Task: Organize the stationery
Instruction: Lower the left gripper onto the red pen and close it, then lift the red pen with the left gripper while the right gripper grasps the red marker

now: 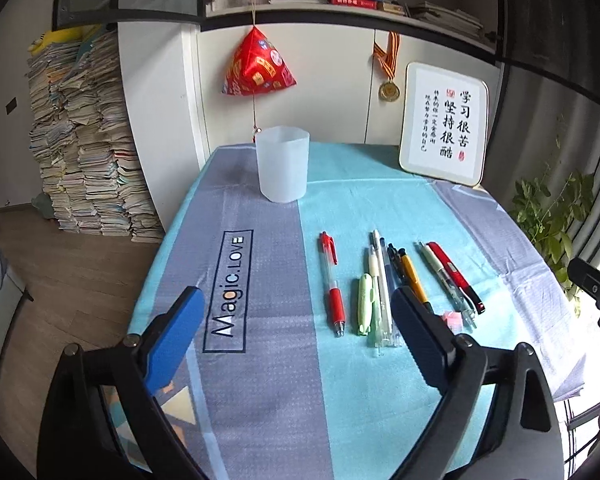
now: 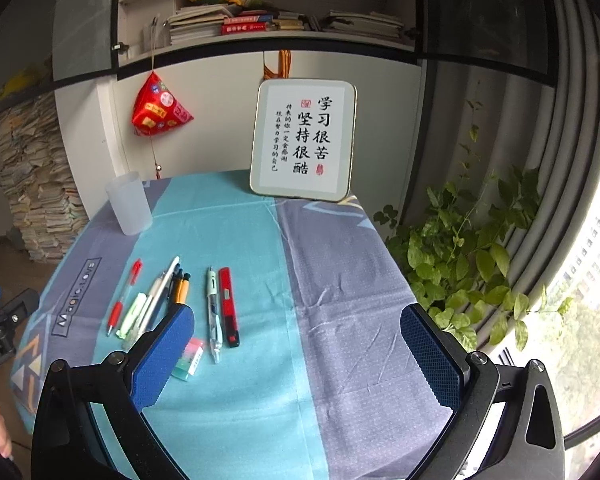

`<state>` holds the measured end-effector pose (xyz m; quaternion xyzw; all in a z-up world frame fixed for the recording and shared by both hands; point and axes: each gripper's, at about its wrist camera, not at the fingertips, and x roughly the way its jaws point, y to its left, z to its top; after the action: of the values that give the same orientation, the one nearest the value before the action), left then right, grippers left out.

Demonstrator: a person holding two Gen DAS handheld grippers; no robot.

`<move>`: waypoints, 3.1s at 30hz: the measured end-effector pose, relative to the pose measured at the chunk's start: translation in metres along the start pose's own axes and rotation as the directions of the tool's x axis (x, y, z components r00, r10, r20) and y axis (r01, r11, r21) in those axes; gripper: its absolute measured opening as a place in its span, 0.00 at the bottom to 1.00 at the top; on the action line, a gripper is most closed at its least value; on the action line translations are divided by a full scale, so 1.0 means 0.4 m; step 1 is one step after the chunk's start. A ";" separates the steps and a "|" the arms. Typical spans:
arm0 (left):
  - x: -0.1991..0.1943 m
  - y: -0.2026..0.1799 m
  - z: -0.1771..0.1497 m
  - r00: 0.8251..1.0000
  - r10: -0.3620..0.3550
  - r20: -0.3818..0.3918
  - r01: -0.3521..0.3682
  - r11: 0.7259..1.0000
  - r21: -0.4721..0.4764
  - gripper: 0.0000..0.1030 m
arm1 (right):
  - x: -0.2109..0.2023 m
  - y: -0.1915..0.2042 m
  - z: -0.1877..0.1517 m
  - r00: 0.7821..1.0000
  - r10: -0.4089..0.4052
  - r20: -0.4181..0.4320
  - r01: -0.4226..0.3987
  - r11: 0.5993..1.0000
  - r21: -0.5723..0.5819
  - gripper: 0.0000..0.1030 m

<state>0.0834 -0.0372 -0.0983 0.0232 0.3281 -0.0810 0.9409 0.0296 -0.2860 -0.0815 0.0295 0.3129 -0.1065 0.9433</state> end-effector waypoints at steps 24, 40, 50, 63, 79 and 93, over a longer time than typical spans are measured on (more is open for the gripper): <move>0.256 -0.037 -0.011 0.971 -0.105 -0.217 0.122 0.990 0.068 0.08 | 0.205 0.027 -0.014 0.995 0.031 -0.092 -0.035 0.999 -0.034 1.00; 0.145 0.032 0.019 0.989 -0.117 -0.093 0.116 0.993 -0.020 0.08 | 0.267 0.067 -0.053 0.969 0.095 -0.229 -0.120 0.988 -0.095 0.83; 0.089 0.051 0.041 0.991 -0.134 -0.032 0.133 0.991 -0.020 0.08 | 0.268 0.061 -0.060 0.961 0.146 -0.235 -0.163 0.985 -0.056 0.16; 0.179 0.051 -0.069 0.970 -0.124 -0.207 0.122 0.992 -0.025 0.31 | 0.271 0.067 -0.066 0.960 0.170 -0.224 -0.187 0.981 -0.056 0.15; 0.154 0.087 -0.047 0.978 -0.162 -0.128 0.156 0.986 -0.057 0.08 | 0.250 0.049 -0.049 0.945 0.260 -0.198 -0.256 0.966 0.047 0.14; 0.044 0.133 0.096 0.975 -0.221 0.021 0.222 0.974 -0.043 0.08 | 0.135 0.065 0.092 0.952 0.302 -0.044 -0.302 0.953 0.017 0.14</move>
<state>0.1294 0.0091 -0.0796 -0.0354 0.3229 -0.1782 0.9288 0.0988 -0.2750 -0.0844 0.0843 0.3260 0.0381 0.9408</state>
